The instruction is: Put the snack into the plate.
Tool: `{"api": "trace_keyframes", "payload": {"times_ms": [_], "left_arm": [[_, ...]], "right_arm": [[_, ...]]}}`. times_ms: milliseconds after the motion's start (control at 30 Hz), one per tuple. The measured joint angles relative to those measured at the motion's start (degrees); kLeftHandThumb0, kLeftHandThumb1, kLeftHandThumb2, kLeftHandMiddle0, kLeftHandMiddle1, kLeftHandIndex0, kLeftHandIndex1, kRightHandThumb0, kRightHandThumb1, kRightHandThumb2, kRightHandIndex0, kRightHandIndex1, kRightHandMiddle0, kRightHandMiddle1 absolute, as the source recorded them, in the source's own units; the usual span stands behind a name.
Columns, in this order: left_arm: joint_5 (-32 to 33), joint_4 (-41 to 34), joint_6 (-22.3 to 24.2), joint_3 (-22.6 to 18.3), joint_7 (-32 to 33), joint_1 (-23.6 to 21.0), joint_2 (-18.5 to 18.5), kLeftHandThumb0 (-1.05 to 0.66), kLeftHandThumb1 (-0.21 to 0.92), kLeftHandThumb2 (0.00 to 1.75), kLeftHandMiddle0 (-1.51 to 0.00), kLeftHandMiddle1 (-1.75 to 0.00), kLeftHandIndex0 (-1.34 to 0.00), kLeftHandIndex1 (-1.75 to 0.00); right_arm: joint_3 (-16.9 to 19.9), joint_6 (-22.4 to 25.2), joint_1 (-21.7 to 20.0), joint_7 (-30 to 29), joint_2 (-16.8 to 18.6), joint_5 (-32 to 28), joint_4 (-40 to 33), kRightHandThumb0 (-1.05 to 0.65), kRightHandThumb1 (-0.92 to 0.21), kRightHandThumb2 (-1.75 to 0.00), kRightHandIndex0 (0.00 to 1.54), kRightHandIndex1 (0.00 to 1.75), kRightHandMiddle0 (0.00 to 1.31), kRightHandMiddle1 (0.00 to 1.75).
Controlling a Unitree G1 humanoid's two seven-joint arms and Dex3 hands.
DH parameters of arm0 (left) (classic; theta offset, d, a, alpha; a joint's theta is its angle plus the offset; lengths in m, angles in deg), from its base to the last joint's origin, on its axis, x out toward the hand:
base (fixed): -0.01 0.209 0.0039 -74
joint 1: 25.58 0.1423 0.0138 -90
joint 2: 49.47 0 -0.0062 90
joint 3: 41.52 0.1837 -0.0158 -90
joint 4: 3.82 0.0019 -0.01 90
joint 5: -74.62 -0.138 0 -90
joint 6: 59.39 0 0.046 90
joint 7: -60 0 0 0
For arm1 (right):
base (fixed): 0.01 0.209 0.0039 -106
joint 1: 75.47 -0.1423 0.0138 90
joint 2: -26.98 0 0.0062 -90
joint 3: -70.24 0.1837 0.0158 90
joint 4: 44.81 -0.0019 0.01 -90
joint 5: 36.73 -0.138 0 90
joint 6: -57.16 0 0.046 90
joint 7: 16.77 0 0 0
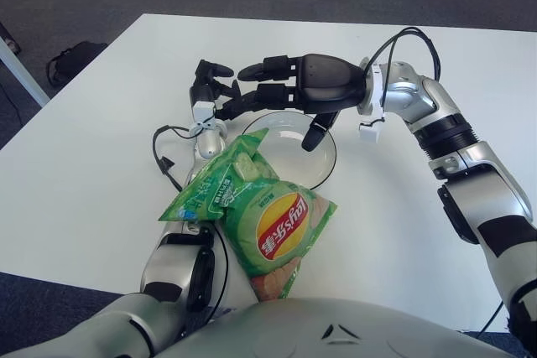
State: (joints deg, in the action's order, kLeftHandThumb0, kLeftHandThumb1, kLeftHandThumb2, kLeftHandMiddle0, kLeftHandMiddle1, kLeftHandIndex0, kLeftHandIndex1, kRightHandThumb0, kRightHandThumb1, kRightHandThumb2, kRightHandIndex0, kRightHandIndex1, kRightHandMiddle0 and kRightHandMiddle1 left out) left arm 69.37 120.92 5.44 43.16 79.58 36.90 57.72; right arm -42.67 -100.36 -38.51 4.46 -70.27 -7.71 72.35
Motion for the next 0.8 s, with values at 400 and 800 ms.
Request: {"api": "trace_keyframes", "payload": {"times_ms": [400, 800], "left_arm": [[3.8, 4.9, 10.1, -1.7, -6.1, -3.6, -3.2, -0.42, 0.52, 1.06, -1.05, -1.75, -0.46, -1.75], [4.3, 5.8, 10.7, -2.1, -6.5, -5.0, -3.9, -0.41, 0.54, 1.04, -1.14, -1.75, -0.44, -1.75]], "right_arm": [[2.8, 4.8, 0.7, -10.7, 3.2, 4.1, 6.0, -0.87, -0.91, -0.45, 0.15, 0.04, 0.00, 0.18], [2.5, 11.0, 0.7, -5.3, 1.5, 0.8, 9.0, -0.87, -0.92, -0.33, 0.14, 0.02, 0.00, 0.02]]}}
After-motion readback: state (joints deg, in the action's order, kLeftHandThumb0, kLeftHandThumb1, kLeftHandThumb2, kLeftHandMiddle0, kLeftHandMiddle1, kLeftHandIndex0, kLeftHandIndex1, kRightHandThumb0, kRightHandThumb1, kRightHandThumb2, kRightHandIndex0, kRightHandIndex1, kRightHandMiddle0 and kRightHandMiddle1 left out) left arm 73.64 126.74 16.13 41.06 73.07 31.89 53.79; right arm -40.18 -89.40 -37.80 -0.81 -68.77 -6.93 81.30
